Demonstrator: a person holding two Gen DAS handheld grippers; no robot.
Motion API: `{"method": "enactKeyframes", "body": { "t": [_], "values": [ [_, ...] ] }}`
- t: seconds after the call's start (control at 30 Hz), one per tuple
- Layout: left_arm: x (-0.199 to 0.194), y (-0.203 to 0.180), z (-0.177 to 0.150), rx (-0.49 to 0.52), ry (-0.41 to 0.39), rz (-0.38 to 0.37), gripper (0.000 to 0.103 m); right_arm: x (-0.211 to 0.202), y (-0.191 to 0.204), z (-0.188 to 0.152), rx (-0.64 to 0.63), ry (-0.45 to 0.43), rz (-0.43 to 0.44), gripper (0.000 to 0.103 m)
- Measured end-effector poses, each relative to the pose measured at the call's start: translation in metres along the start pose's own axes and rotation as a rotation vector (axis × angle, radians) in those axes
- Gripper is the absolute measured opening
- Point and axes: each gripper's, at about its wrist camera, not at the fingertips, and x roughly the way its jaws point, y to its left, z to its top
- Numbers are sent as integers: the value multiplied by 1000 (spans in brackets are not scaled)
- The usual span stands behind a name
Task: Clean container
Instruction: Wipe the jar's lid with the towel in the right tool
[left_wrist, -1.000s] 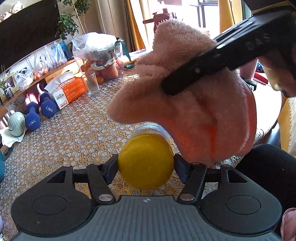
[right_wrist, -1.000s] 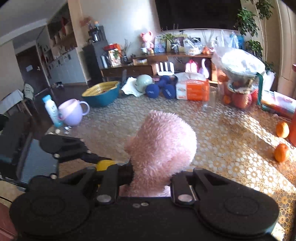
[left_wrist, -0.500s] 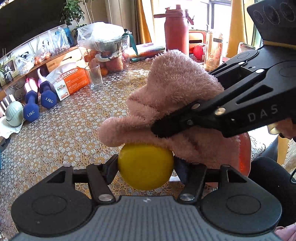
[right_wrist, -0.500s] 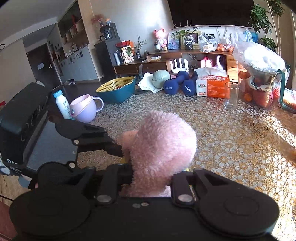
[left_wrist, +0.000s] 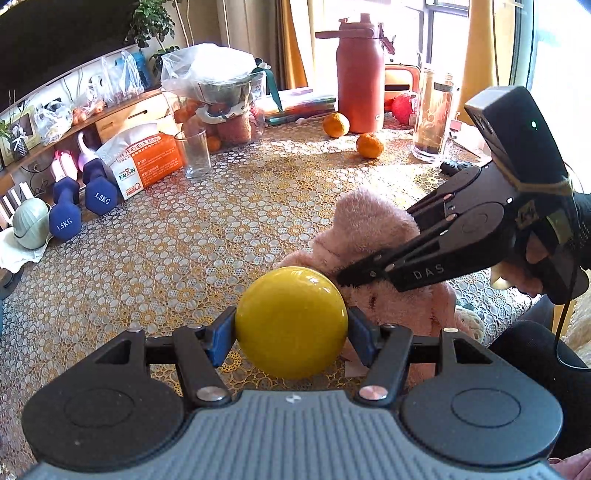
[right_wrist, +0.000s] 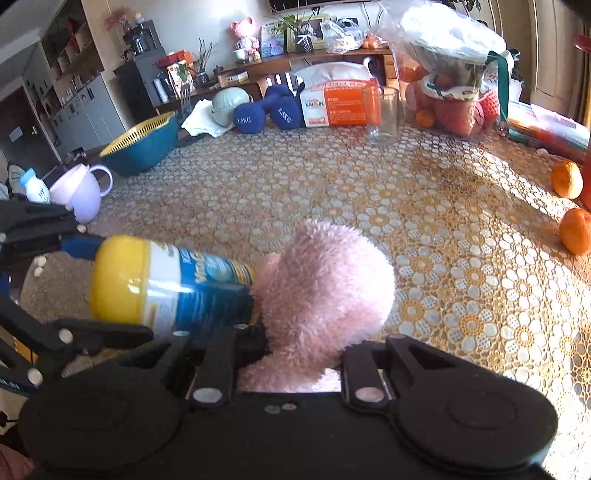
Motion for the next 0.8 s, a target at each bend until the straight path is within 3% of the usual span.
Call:
{"method": "enactKeyframes", "body": {
  "t": [0.1,0.23,0.47,0.6,0.8],
  "values": [
    [0,2,-1,-10,-1,-3,63,-5,1,-8,-14,-1,-17,17],
    [-1,5,-2,-36,-1,-8,63,-36,2,-5,18,-88,8,17],
    [-2,-3,6,-10,-35,12,63,-97,45,7,-63,-262,161,18],
    [0,-13,9,41,-52,30,63,-91,61,18,-104,-237,216,18],
    [6,-13,13,42,-59,34,62,-62,45,29,-54,-189,203,18]
  ]
}}
